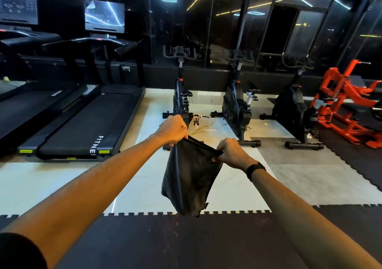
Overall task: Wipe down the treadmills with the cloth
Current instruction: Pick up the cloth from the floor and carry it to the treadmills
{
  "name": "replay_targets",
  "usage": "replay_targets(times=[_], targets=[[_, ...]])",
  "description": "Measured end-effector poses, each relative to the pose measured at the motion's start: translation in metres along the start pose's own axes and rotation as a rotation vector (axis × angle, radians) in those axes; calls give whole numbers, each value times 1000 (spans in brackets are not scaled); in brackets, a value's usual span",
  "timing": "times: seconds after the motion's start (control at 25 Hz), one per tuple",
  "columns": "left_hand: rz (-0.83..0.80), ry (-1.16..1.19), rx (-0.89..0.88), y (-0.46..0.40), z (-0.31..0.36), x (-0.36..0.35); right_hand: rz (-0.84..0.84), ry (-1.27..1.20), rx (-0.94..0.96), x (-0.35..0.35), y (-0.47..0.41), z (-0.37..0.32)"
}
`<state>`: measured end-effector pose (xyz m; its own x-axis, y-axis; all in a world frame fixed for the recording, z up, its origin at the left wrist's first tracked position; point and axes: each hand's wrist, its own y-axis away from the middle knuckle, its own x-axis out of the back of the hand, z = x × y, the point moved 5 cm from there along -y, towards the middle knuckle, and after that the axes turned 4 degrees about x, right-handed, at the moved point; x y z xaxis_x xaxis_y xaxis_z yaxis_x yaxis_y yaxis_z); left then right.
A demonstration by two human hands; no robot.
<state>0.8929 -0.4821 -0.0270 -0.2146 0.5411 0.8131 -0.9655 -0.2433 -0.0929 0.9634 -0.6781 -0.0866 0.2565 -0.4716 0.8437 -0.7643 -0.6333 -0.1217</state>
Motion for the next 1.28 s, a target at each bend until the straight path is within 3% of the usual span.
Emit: replay_targets(times=[0.4, 0.48, 0.6, 0.64, 0.72, 0.76, 0.92, 1.04, 1.16, 1.28], targets=[[35, 60, -48, 28, -40, 61, 150, -23, 94, 4, -13, -81], [57, 50, -60, 34, -57, 75, 36, -3, 56, -2, -17, -98], [42, 4, -162, 51, -80, 87, -279, -130, -63, -13, -12, -113], [37, -13, -198, 56, -85, 88, -252, -145, -73, -15, -12, -117], [33, -20, -247, 60, -97, 90, 56, -2, -20, -9, -18, -127], [28, -24, -257, 61, -104, 92, 114, 56, -13, -11, -18, -134], [-44, -29, -241, 70, -137, 89, -353, -136, -122, -48, -7, -149], [-111, -54, -219, 76, -155, 80, -233, -98, -91, -45, -9, -151], [-133, -80, -201, 72, -158, 78, -231, -92, -66, -46, -12, -157], [-129, 49, -135, 66, -156, 83, -203, -170, -73, -40, -12, -154]])
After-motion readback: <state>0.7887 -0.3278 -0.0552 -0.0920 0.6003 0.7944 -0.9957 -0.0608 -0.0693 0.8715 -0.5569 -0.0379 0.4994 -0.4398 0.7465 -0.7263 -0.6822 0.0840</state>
